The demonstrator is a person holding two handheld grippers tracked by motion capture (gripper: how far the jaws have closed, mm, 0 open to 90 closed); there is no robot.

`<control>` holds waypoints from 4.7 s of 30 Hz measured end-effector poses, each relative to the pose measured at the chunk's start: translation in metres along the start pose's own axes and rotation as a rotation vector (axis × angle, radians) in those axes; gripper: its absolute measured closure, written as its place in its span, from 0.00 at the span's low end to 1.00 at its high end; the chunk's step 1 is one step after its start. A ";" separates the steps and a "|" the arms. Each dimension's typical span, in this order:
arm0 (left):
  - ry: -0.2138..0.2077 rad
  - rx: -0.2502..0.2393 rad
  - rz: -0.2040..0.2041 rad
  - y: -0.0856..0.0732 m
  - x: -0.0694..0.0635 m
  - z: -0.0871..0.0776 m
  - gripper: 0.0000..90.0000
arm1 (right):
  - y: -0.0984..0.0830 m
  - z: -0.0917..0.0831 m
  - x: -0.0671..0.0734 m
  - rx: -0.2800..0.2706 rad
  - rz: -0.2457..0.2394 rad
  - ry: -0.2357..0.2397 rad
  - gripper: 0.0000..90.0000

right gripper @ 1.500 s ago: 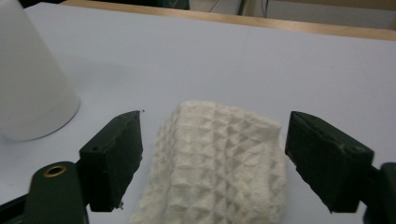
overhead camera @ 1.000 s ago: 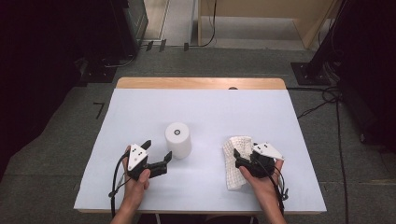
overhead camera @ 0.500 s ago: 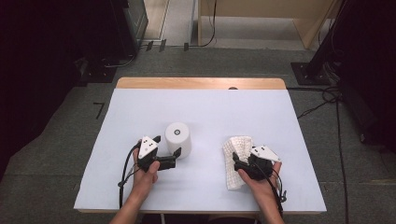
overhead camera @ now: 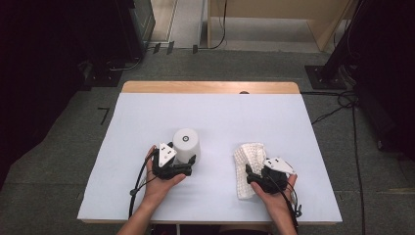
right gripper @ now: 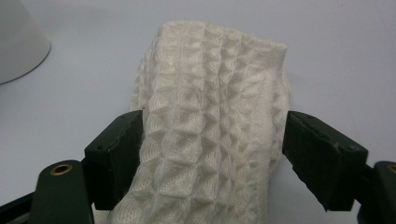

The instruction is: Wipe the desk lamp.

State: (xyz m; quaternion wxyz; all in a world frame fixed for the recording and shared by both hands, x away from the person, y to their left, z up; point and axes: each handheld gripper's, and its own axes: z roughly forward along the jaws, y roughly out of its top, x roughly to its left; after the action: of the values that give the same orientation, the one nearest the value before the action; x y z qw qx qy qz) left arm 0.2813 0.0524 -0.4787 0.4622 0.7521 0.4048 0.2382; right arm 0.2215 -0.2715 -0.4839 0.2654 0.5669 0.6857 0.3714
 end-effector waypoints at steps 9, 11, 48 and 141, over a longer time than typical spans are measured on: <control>0.000 0.013 -0.017 0.003 -0.002 0.008 0.09 | -0.006 0.001 0.000 0.025 0.021 0.000 0.23; -0.003 0.020 -0.005 0.005 -0.001 0.009 0.09 | -0.006 0.003 0.002 0.031 0.004 -0.001 0.22; -0.038 -0.009 0.071 0.001 -0.006 0.011 0.09 | -0.002 0.000 0.010 -0.038 0.015 0.112 0.86; -0.042 -0.024 0.129 -0.013 -0.015 -0.016 0.09 | 0.037 0.035 0.031 0.089 -0.185 0.204 0.82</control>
State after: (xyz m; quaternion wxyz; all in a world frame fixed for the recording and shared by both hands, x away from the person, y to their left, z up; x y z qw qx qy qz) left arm 0.2562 0.0516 -0.4828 0.4633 0.7759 0.3426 0.2567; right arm 0.2639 -0.2307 -0.4722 0.2018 0.4719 0.7743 0.3703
